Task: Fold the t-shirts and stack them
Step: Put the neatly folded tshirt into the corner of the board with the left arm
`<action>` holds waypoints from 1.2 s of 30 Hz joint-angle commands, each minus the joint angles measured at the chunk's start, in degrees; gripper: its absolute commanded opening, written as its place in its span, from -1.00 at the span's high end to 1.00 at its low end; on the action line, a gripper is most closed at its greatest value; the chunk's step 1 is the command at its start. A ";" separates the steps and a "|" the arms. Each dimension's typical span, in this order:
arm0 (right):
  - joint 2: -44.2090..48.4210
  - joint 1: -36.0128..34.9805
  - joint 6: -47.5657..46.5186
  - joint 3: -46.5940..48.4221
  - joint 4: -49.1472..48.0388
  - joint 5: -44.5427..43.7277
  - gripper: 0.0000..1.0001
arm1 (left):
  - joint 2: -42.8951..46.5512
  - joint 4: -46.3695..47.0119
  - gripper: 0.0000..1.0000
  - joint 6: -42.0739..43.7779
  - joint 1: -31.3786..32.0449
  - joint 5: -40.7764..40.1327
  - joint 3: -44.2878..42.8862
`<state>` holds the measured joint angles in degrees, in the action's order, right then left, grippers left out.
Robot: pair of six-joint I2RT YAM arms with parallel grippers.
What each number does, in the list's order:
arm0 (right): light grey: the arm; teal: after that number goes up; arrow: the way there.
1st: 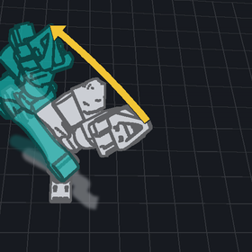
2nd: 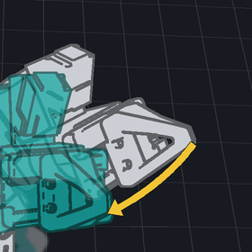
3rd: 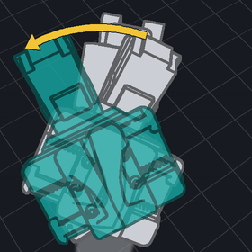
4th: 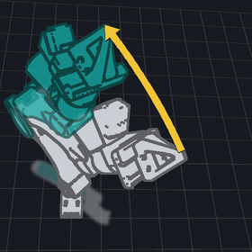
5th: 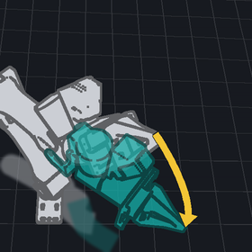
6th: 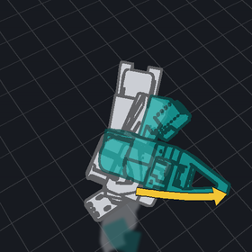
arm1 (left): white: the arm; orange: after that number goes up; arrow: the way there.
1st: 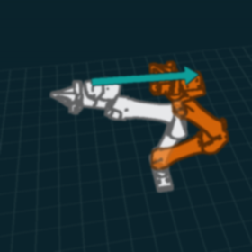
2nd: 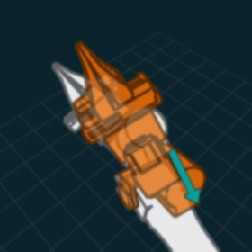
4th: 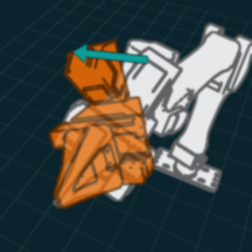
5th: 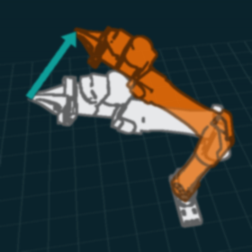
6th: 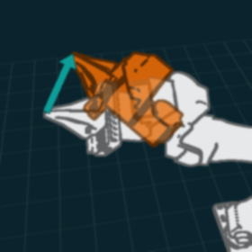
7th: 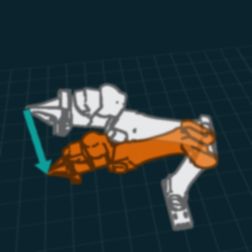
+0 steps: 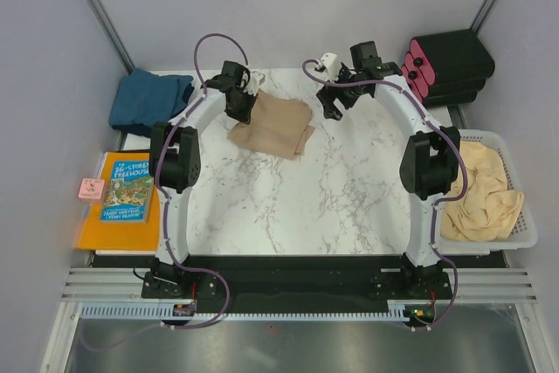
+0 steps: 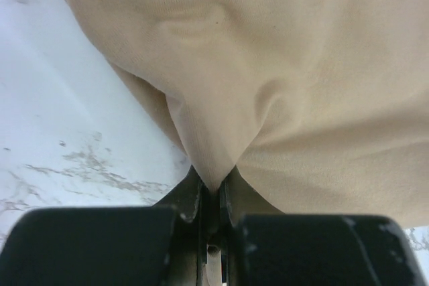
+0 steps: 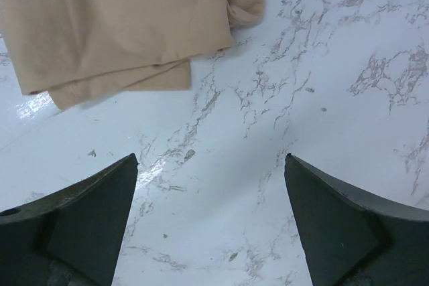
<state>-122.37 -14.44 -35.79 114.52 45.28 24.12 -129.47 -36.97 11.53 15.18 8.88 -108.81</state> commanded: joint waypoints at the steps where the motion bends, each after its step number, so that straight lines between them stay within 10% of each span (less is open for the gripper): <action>1: 3.01 -0.16 -0.51 -3.60 -0.19 -0.48 -0.95 | -2.80 -1.43 0.96 5.69 -1.29 -4.13 -7.54; 36: 11.01 1.25 -0.16 -13.09 -0.80 -0.92 -0.91 | -9.48 -5.66 0.96 35.49 -18.69 -15.04 -30.93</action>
<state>-114.83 -13.17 -36.21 102.17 44.93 22.98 -138.52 -44.31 40.36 -1.65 -3.51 -134.80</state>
